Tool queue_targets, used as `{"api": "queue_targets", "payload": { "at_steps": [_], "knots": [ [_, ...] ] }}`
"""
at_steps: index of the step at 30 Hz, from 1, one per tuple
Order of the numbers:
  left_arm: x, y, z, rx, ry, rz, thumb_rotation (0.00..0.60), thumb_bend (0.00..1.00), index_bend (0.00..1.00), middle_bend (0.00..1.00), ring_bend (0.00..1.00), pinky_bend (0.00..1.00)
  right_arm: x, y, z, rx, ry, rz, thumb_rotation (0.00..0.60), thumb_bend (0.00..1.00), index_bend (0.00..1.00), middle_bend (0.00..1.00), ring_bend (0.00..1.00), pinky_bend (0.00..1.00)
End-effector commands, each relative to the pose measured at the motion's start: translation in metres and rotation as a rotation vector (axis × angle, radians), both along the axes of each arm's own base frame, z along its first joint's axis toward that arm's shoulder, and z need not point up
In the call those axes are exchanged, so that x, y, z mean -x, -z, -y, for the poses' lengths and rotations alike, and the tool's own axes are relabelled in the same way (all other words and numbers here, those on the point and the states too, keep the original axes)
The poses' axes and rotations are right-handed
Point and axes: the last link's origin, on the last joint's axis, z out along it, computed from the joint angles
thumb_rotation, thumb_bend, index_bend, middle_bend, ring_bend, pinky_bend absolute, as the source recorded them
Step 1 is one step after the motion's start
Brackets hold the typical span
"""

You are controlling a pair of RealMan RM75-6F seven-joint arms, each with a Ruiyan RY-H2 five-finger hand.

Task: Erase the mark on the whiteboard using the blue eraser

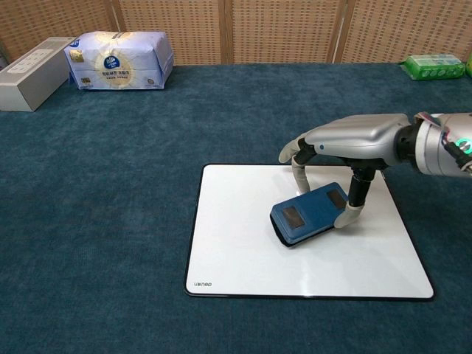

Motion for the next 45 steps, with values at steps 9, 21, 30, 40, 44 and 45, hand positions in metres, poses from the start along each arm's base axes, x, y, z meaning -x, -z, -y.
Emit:
{"api": "queue_targets", "payload": {
  "at_steps": [9,21,30,40,44,45],
  "knots": [
    [-0.002,0.0,0.001,0.002,0.011,0.002,0.6,0.5,0.25,0.26,0.17,0.0,0.02,-0.013,-0.019,0.006,0.026,0.008,0.6,0.0,0.72,0.15,0.0,0.0],
    [-0.001,-0.004,0.004,-0.011,0.003,-0.005,0.6,0.49,0.25,0.26,0.17,0.0,0.016,0.004,-0.016,-0.018,-0.006,0.046,0.6,0.0,0.7,0.13,0.0,0.0],
    [0.001,-0.005,0.005,-0.015,-0.004,-0.003,0.6,0.49,0.25,0.26,0.17,0.0,-0.001,0.01,-0.007,-0.018,-0.037,0.072,0.6,0.0,0.7,0.13,0.0,0.0],
    [0.004,-0.004,0.004,-0.011,-0.011,-0.003,0.6,0.49,0.25,0.26,0.17,0.0,-0.014,0.015,0.004,-0.015,-0.044,0.079,0.6,0.0,0.7,0.13,0.0,0.0],
    [0.004,-0.004,0.004,-0.012,-0.012,-0.005,0.6,0.49,0.25,0.26,0.17,0.0,-0.006,0.019,0.004,-0.023,-0.022,0.066,0.6,0.0,0.7,0.13,0.0,0.0],
    [0.003,-0.004,0.004,-0.013,-0.012,-0.005,0.6,0.49,0.25,0.26,0.17,0.0,-0.004,0.019,0.004,-0.024,-0.014,0.063,0.6,0.0,0.7,0.13,0.0,0.0]
  ]
}}
